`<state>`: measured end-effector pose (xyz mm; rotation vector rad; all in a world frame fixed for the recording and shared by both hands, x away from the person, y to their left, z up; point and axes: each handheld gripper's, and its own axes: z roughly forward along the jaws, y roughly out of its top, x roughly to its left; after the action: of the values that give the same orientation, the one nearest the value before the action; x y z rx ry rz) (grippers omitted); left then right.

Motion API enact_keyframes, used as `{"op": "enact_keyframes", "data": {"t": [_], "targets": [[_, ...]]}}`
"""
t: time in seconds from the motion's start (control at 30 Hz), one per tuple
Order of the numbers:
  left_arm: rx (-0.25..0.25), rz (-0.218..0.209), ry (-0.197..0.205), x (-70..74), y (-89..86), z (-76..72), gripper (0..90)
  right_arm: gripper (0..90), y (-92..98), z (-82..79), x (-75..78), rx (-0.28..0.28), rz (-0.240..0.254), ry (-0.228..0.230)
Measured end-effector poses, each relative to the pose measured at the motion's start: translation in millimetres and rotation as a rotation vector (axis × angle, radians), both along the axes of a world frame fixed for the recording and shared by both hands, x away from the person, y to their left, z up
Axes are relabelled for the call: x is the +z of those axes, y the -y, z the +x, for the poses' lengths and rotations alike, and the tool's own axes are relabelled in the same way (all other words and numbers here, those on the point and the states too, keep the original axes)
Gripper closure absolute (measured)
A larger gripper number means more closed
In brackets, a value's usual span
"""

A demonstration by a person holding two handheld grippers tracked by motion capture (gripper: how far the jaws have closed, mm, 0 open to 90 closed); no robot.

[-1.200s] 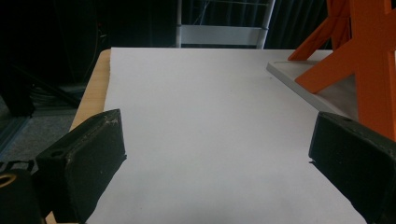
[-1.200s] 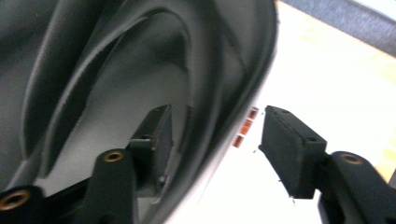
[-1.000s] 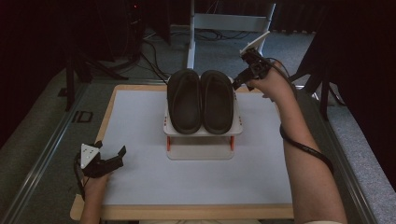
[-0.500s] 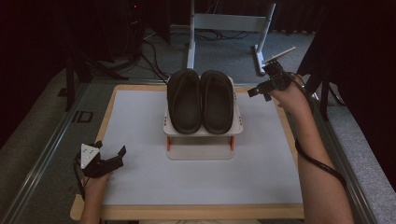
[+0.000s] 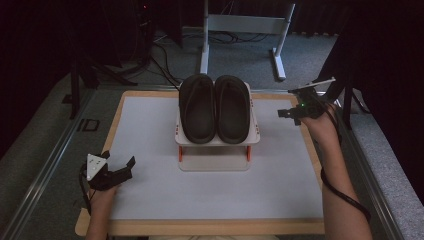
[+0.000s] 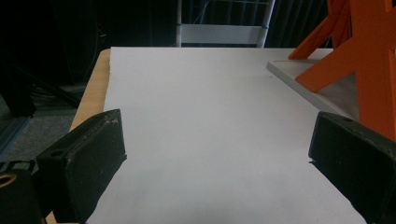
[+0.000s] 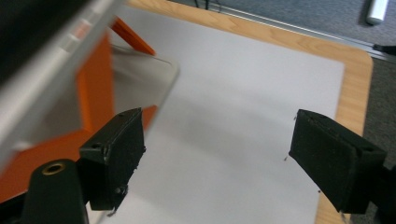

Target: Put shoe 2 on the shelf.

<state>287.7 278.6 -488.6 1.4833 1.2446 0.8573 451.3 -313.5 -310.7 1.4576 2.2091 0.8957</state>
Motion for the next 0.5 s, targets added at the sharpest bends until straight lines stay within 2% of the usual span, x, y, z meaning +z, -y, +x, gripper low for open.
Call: {"op": "enact_keyframes", "data": {"t": [0.27,0.5], "targets": [[0.006,-0.002,0.001,0.0,-0.2,-0.1,3.3,16.2,29.4,-14.8,-43.8,-0.060,0.038,0.032],[0.007,-0.005,0.001,-0.1,-0.3,-0.1,3.3,14.2,40.4,-29.3,-88.6,-0.065,0.053,0.051]]}}
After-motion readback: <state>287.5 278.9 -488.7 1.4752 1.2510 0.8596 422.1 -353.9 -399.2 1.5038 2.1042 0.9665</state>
